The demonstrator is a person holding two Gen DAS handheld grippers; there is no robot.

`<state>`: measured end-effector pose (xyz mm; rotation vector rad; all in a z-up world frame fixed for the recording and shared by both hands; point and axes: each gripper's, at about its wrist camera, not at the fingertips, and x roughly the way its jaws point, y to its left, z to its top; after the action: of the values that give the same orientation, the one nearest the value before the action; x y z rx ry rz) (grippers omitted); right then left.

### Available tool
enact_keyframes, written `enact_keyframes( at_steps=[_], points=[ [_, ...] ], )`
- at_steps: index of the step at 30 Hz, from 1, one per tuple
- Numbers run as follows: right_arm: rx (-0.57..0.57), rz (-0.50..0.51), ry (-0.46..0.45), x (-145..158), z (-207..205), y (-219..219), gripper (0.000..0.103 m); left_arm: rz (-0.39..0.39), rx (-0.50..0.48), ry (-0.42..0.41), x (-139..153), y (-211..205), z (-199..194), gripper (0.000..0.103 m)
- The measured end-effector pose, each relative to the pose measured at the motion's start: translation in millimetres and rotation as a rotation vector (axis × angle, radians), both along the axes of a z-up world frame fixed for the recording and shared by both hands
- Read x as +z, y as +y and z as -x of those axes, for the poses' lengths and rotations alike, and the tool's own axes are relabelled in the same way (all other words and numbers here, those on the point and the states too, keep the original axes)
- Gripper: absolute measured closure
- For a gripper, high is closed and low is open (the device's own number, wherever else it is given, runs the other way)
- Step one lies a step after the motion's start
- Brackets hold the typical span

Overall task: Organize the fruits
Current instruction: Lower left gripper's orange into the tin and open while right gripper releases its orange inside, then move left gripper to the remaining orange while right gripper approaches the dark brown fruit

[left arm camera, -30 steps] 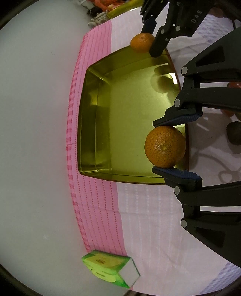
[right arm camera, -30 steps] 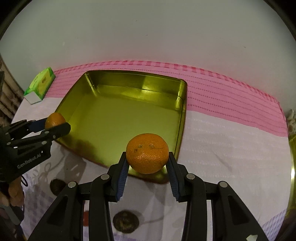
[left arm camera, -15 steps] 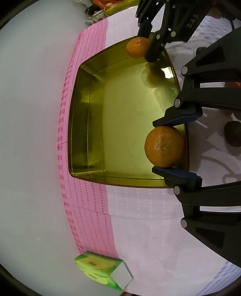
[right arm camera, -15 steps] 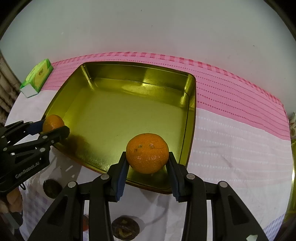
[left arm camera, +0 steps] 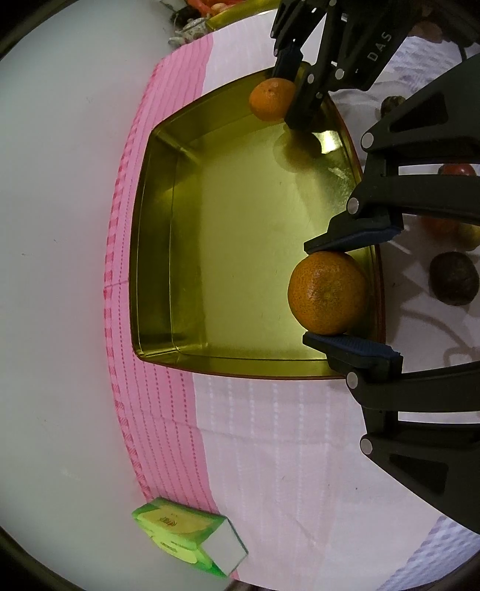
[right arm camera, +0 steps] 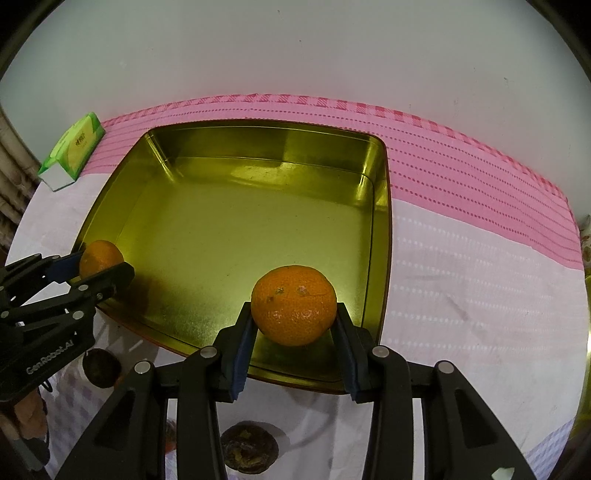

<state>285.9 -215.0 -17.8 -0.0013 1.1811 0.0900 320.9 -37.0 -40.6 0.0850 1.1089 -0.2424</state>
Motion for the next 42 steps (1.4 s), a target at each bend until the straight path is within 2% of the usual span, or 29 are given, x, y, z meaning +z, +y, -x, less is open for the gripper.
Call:
enact_keyframes(
  at_steps=[12, 14, 16, 19, 26, 35, 42],
  points=[
    [0.01, -0.021, -0.028, 12.8, 9.3, 0.2, 0.057, -0.001, 0.016, 0.006, 3.4, 1.1, 3.6, 0.059],
    [0.009, -0.032, -0.036, 17.8, 11.5, 0.1, 0.057, 0.004, 0.006, -0.003, 7.1, 0.3, 6.6, 0.055],
    [0.008, -0.032, -0.045, 22.7, 13.5, 1.9, 0.056, -0.008, -0.006, -0.022, 12.4, -1.6, 11.3, 0.044],
    [0.004, -0.047, -0.058, 30.1, 19.5, 0.3, 0.055, -0.03, -0.023, -0.061, 21.9, -5.1, 19.5, 0.043],
    [0.0, -0.054, -0.075, 39.9, 44.0, -1.9, 0.054, -0.032, 0.002, -0.072, 37.8, -0.1, 41.3, 0.043],
    [0.018, -0.062, -0.064, 40.9, 100.6, -3.7, 0.054, -0.071, 0.045, -0.075, 48.5, 15.4, 120.4, 0.043],
    [0.025, -0.056, -0.056, 35.7, 150.5, -2.6, 0.054, -0.046, 0.072, -0.048, 46.0, 22.9, 189.8, 0.043]
  ],
)
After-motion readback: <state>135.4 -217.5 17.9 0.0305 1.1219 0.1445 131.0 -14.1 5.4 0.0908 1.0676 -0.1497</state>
